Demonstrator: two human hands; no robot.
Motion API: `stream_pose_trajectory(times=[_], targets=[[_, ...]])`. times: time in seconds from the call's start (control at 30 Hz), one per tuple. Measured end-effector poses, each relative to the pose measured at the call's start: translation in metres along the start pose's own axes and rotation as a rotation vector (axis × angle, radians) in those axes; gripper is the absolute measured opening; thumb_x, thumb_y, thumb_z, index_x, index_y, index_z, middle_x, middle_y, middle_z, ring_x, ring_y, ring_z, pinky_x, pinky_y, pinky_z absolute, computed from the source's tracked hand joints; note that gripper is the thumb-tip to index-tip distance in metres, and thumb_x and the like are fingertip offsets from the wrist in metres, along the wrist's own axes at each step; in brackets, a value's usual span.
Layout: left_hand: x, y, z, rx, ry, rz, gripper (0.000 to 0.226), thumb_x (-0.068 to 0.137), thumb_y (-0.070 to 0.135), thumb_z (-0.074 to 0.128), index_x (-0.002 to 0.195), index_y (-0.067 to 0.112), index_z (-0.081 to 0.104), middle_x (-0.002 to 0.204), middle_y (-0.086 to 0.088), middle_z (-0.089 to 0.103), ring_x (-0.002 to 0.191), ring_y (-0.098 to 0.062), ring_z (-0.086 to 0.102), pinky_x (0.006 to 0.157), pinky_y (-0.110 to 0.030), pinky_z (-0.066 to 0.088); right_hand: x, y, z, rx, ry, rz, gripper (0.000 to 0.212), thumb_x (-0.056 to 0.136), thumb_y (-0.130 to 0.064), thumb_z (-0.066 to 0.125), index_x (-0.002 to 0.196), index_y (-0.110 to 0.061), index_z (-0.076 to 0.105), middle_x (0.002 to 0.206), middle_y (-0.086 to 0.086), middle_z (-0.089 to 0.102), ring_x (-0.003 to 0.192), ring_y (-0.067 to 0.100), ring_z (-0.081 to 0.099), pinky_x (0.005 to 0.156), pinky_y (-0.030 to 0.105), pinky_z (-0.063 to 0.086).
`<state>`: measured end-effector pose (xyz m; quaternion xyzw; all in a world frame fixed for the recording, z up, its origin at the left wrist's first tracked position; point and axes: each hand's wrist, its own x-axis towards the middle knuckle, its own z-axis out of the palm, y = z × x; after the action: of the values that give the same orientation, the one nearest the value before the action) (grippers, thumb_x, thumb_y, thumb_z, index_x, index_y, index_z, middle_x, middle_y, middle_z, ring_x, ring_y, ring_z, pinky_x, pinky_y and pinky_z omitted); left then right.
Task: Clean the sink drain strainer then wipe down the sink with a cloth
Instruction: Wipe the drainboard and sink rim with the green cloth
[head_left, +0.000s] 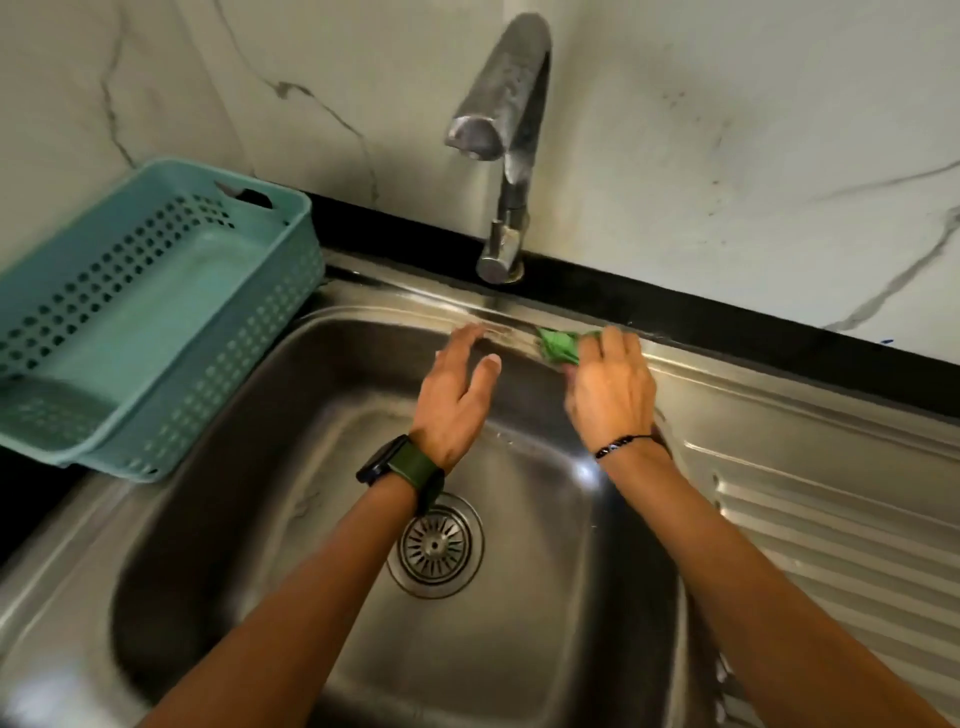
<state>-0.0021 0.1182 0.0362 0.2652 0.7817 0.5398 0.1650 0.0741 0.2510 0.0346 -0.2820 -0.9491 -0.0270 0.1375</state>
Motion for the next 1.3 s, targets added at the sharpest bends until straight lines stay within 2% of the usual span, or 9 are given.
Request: stream_pose_trajectory(times=[0.13,0.23,0.37,0.5,0.77,0.97,1.07,1.17,1.3], targets=[[-0.002,-0.004,-0.014,-0.011,0.018,-0.011,0.036,0.094,0.020,0.042,0.130,0.017,0.043,0.127,0.000,0.052,0.118,-0.017,0.049,0.107,-0.040,0.035,0.034,-0.080,0.005,0.040,0.045,-0.149,0.011,0.071,-0.007,0.059,0.075,-0.002,0.068,0.078,0.015,0.066,0.069,0.030,0.064,0.054,0.028,0.051],[0.001,-0.005,-0.033,0.014,0.059,-0.057,0.039,0.094,0.018,0.042,0.133,0.013,0.040,0.129,-0.006,0.052,0.123,-0.025,0.048,0.107,-0.044,0.035,0.053,-0.105,0.009,0.129,-0.192,-0.176,0.027,0.091,-0.010,0.041,0.109,0.003,0.057,0.116,0.020,0.053,0.107,0.036,0.050,0.081,0.040,0.045],[0.015,-0.022,-0.065,0.383,0.036,-0.028,0.050,0.096,0.021,0.040,0.141,0.004,0.026,0.151,-0.014,0.026,0.142,-0.024,0.018,0.117,-0.034,0.003,0.033,-0.049,-0.003,0.120,-0.078,-0.281,0.027,0.078,-0.002,0.060,0.104,0.001,0.063,0.102,0.020,0.062,0.094,0.039,0.057,0.074,0.042,0.053],[0.032,-0.039,-0.088,0.657,-0.022,-0.113,0.057,0.095,0.025,0.038,0.143,0.001,0.018,0.152,-0.019,0.020,0.142,-0.029,0.017,0.117,-0.037,0.007,-0.003,0.024,-0.007,0.051,0.049,-0.262,0.043,0.066,-0.001,0.077,0.107,0.003,0.066,0.111,0.024,0.065,0.100,0.045,0.061,0.087,0.053,0.052],[0.031,-0.055,-0.090,0.925,-0.013,-0.032,0.055,0.093,0.022,0.036,0.142,0.001,0.020,0.150,-0.016,0.026,0.141,-0.026,0.021,0.117,-0.035,0.006,0.003,0.009,0.018,0.132,0.031,-0.339,0.044,0.090,-0.020,0.043,0.122,0.009,0.052,0.130,0.030,0.050,0.123,0.050,0.041,0.102,0.062,0.031],[0.046,-0.056,-0.101,0.869,0.103,0.057,0.046,0.089,0.007,0.037,0.135,0.002,0.038,0.136,-0.017,0.046,0.125,-0.030,0.041,0.111,-0.033,0.021,0.033,-0.040,0.036,0.051,0.067,-0.503,0.059,0.062,0.004,0.078,0.117,0.008,0.057,0.123,0.030,0.056,0.114,0.048,0.051,0.095,0.061,0.034],[0.047,-0.058,-0.102,0.856,0.120,0.054,0.047,0.088,0.004,0.038,0.135,0.004,0.038,0.134,-0.017,0.047,0.122,-0.031,0.044,0.105,-0.033,0.028,0.067,-0.111,0.046,0.136,0.016,-0.629,0.050,0.074,0.006,0.067,0.122,0.006,0.053,0.130,0.028,0.051,0.122,0.046,0.046,0.104,0.057,0.029],[0.051,-0.059,-0.101,0.868,0.170,-0.014,0.057,0.088,0.004,0.041,0.143,0.007,0.024,0.142,-0.016,0.039,0.129,-0.028,0.040,0.106,-0.030,0.030,0.095,-0.163,0.061,0.222,-0.091,-0.606,0.047,0.096,-0.013,0.039,0.141,-0.007,0.029,0.152,0.015,0.023,0.143,0.030,0.015,0.116,0.034,-0.004],[0.057,-0.048,-0.102,0.911,0.176,-0.090,0.055,0.089,0.009,0.042,0.141,0.005,0.025,0.140,-0.017,0.041,0.128,-0.027,0.041,0.105,-0.029,0.031,0.107,-0.162,0.062,0.203,-0.153,-0.637,0.049,0.096,-0.019,0.039,0.143,-0.014,0.026,0.155,0.007,0.018,0.145,0.023,0.011,0.117,0.036,0.003]])
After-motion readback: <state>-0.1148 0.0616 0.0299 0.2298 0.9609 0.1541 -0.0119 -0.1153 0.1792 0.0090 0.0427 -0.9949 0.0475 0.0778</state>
